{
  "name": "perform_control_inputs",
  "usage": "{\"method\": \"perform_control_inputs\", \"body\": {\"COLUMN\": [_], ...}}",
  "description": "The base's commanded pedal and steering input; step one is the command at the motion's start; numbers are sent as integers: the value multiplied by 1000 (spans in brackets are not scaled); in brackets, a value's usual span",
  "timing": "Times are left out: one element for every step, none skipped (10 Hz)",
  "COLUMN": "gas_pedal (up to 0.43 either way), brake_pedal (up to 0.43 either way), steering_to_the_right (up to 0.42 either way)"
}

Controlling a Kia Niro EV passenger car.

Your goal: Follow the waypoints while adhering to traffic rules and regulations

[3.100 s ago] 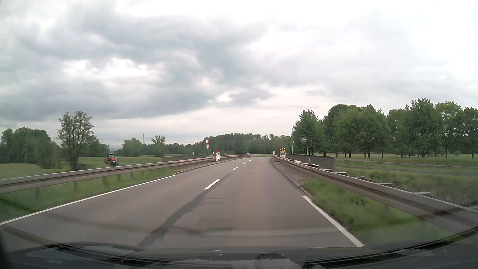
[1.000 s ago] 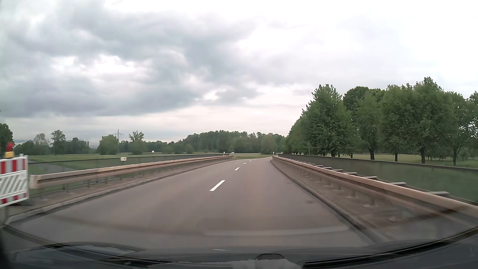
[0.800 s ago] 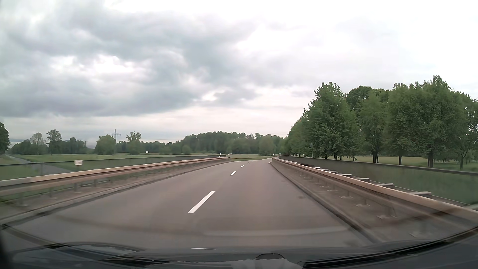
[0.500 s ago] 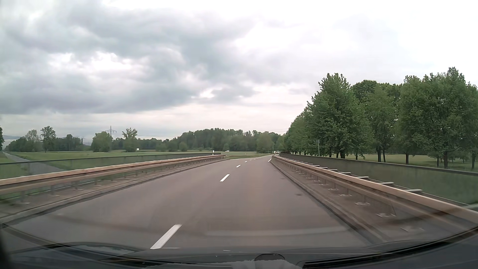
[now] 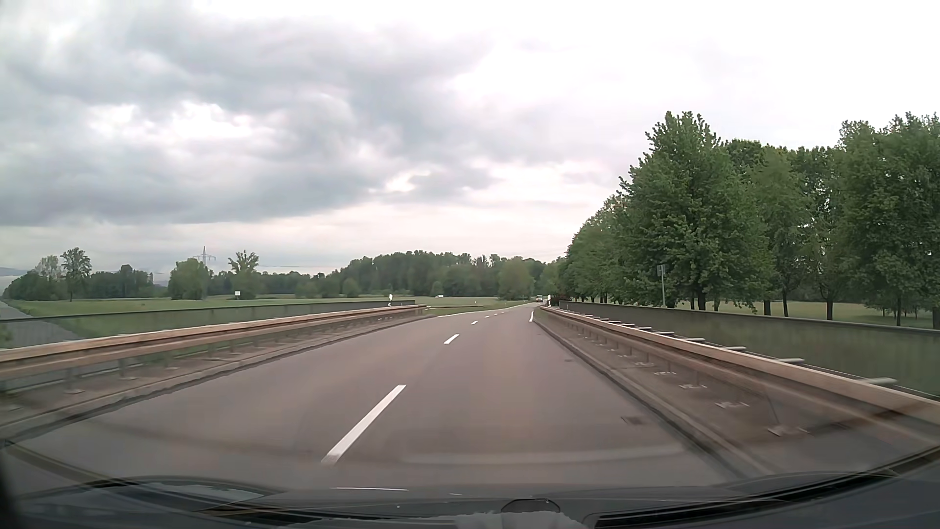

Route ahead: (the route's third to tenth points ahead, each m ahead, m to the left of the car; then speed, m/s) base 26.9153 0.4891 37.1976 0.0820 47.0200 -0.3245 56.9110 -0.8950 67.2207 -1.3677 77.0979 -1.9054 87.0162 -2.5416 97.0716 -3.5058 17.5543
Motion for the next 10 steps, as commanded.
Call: {"method": "perform_control_inputs", "body": {"gas_pedal": [87,87,87,87,87,87,87,87,87,87], "brake_pedal": [0,0,0,0,0,0,0,0,0,0], "steering_to_the_right": [8,8,7,8,8,8,9,9,10,10]}}
